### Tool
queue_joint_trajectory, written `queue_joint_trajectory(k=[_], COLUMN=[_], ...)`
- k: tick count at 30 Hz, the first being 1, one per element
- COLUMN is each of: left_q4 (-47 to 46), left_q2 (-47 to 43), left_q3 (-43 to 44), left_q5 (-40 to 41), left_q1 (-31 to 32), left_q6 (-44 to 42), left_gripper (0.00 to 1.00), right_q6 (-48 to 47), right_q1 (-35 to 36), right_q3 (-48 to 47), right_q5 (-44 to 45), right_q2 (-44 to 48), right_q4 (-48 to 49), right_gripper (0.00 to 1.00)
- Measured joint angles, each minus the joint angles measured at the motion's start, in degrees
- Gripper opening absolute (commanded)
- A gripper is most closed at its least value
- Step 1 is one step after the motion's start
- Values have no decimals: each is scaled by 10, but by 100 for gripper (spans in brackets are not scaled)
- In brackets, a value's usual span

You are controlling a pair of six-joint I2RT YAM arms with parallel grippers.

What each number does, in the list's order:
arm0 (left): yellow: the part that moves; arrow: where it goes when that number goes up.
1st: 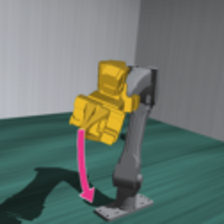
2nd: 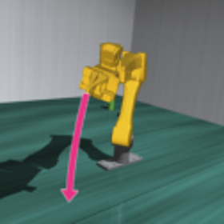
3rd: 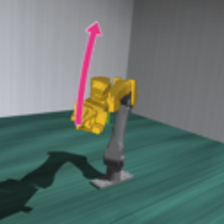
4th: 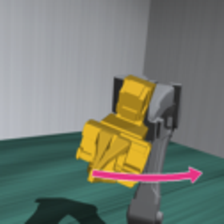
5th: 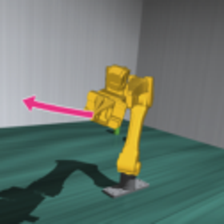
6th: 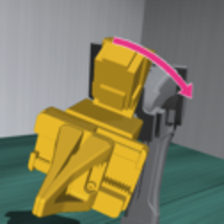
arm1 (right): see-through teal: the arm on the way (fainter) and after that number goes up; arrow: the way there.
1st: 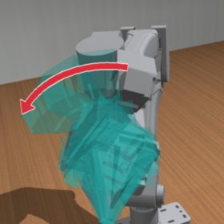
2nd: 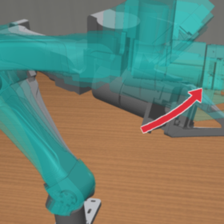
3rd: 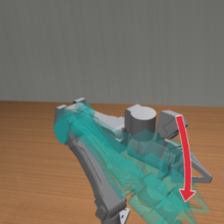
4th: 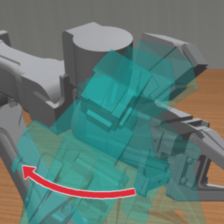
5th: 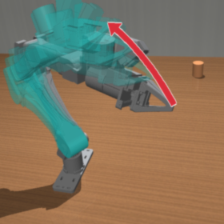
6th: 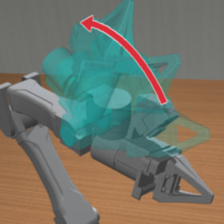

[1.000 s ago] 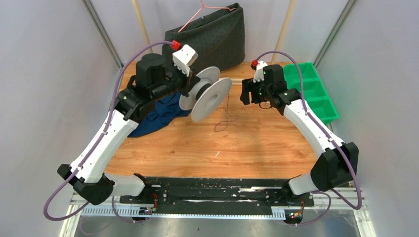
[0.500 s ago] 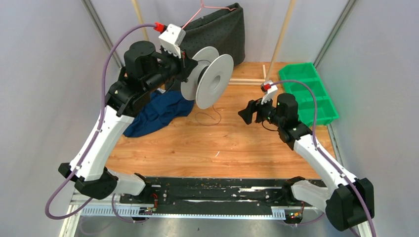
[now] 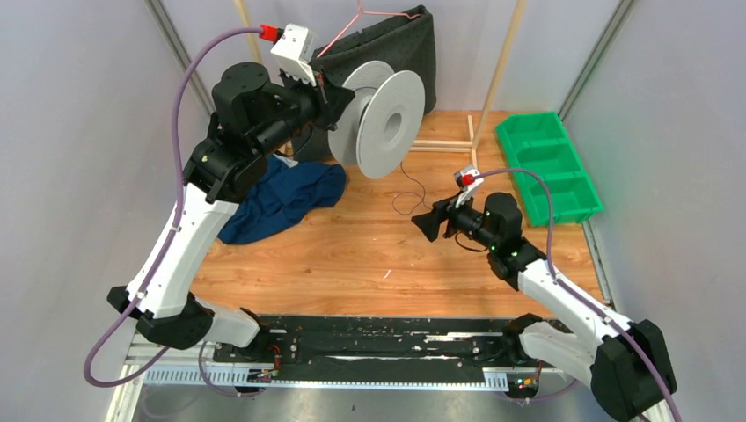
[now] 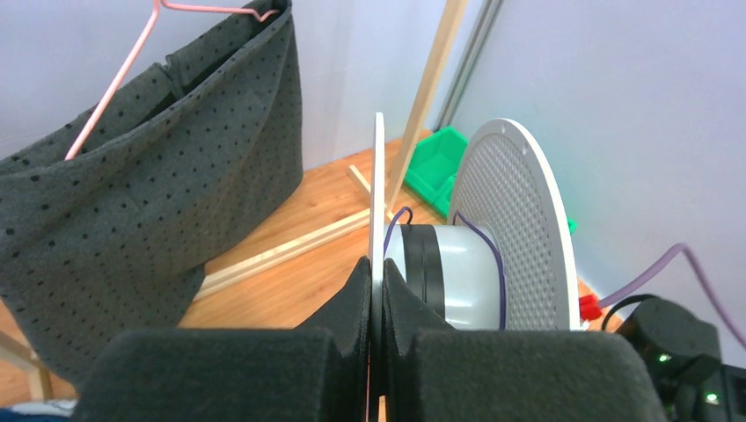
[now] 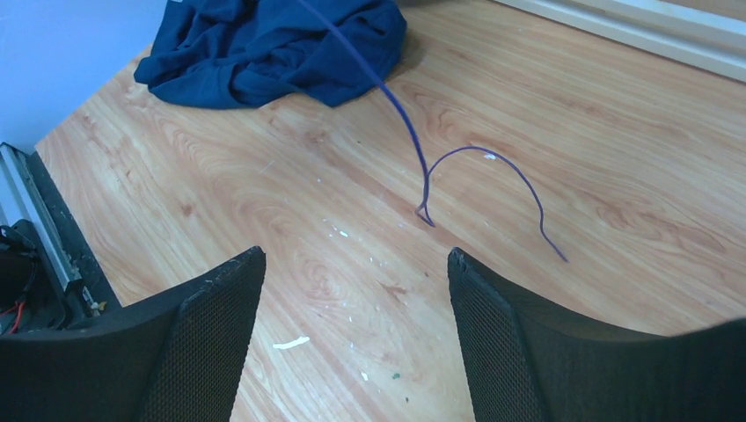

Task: Wrap the cables

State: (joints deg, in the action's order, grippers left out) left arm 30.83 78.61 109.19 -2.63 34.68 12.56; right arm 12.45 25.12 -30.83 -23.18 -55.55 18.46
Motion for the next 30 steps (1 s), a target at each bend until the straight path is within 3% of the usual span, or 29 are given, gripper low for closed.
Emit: queue_joint_trajectory(k=[18,25,30], left_q4=[-10,-10,-10], left_q2=[3,3,4], left_q3=[17,17,18], left_q5=[-21,-21,-21], left_q1=[0,0,0], left_q6=[27,27,27], left_gripper=[0,0,0], right_q6=[24,28,28], right_q1=[49,49,42], right_q3=[-41,-49,-2], right_q5=[81,99,156], right_q2=[-237,-229,-150], right_q4=[227,244,208], right_gripper=[73,75,81])
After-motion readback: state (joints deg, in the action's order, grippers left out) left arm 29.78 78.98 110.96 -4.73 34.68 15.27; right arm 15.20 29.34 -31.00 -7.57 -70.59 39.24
